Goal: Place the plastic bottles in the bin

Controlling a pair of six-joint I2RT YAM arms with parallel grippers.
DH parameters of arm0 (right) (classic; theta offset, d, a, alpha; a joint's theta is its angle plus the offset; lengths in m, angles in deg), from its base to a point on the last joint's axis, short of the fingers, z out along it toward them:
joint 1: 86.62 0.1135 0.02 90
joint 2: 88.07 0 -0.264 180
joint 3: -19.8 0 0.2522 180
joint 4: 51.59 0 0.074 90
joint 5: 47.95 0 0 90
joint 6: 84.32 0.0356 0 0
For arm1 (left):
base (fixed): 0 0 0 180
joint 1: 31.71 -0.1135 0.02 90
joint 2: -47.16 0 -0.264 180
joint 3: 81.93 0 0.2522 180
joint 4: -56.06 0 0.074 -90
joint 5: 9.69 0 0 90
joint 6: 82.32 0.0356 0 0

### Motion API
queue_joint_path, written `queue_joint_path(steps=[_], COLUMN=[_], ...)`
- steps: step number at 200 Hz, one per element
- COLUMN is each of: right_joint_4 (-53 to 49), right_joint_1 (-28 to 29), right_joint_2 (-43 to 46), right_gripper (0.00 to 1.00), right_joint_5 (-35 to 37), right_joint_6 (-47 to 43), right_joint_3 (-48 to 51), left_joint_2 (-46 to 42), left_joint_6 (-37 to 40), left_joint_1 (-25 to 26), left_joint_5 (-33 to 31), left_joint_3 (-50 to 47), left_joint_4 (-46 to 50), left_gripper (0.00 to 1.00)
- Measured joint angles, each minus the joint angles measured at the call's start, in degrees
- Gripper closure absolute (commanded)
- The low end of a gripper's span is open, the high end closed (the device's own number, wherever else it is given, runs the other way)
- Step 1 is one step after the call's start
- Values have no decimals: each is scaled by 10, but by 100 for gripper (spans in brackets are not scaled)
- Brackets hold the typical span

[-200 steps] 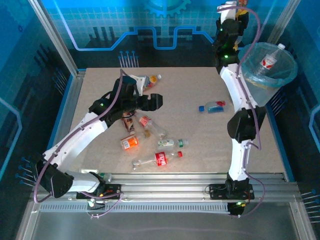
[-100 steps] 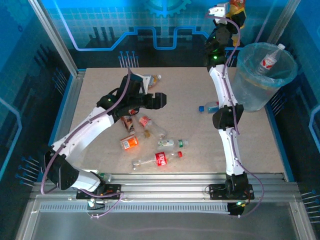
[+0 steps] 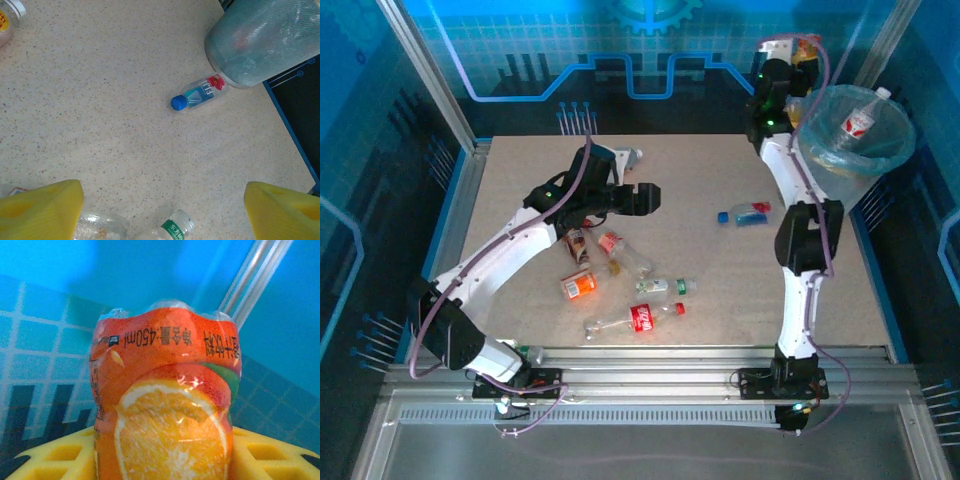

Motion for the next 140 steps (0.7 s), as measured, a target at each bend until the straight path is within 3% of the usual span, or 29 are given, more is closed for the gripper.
queue_joint_path(steps=[25, 57, 140], right_joint_4=[-53, -84, -66], right_joint_1=[-26, -51, -68], right_joint_2=[86, 150, 186], right_gripper=[53, 55, 57], right_joint_5=[-36, -69, -127], right_joint_6=[90, 139, 172], right_joint_3=[62, 75, 174], left_joint_2=[7, 21, 22], left_joint_6=[-2, -3, -2], left_joint_1=[3, 12, 18], left_joint_5=[0, 0, -1], left_joint_3=[1, 10, 11], left_joint_4=[0, 3, 5], left_gripper=[15, 15, 15])
